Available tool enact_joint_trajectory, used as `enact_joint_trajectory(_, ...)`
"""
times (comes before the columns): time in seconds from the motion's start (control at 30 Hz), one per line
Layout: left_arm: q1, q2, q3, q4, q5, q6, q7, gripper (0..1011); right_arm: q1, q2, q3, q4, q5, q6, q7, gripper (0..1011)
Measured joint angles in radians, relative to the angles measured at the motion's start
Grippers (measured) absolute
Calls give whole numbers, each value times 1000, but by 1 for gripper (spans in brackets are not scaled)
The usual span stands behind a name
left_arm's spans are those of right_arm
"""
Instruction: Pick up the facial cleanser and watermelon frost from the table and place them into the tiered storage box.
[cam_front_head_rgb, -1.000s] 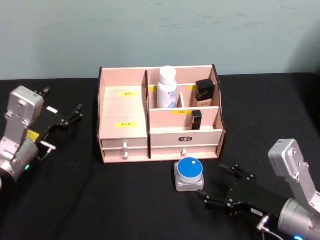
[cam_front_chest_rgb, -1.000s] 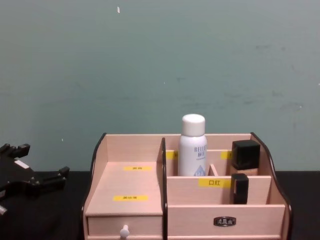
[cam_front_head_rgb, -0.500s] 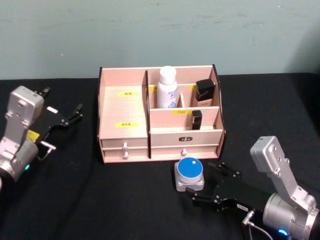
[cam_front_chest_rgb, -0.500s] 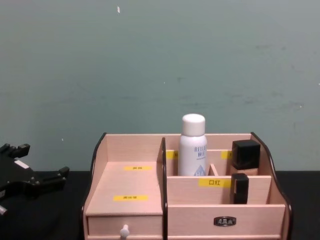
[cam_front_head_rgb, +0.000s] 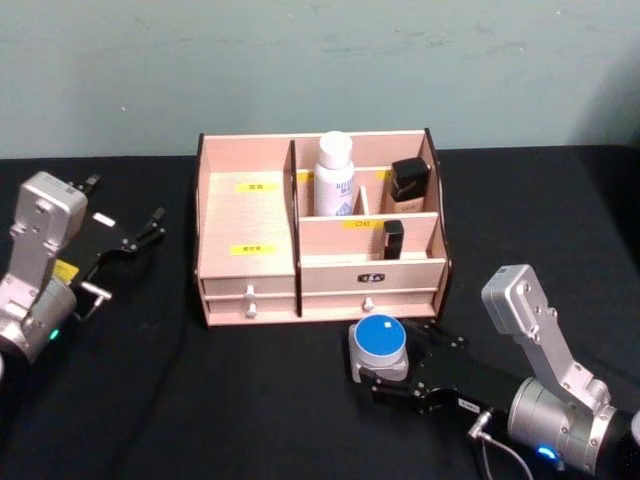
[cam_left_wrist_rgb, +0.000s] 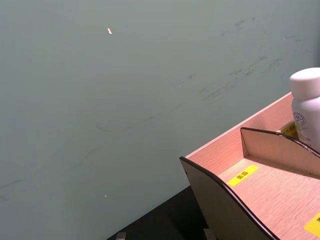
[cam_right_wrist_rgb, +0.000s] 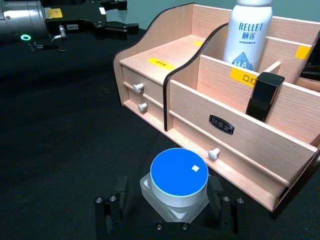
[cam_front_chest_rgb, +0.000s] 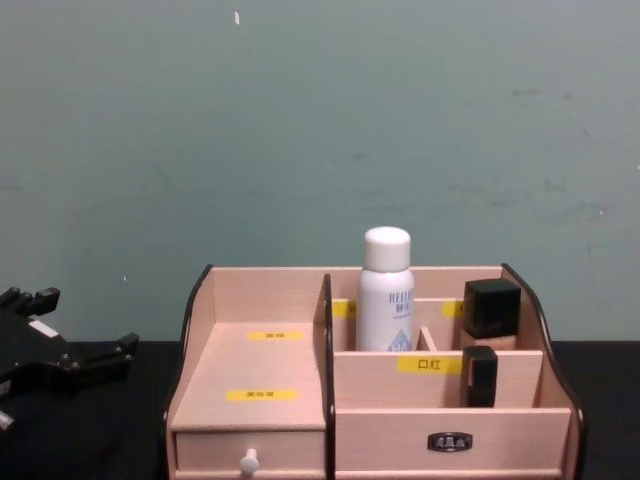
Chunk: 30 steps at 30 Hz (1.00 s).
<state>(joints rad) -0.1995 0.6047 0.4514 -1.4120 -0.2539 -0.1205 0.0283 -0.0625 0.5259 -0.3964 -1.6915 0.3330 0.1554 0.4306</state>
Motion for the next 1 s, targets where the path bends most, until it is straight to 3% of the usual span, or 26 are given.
enact_joint_trajectory(1.0, 0, 0, 0, 0, 0, 0, 0, 1001, 28, -18, -16, 37, 2, -2, -6, 1002)
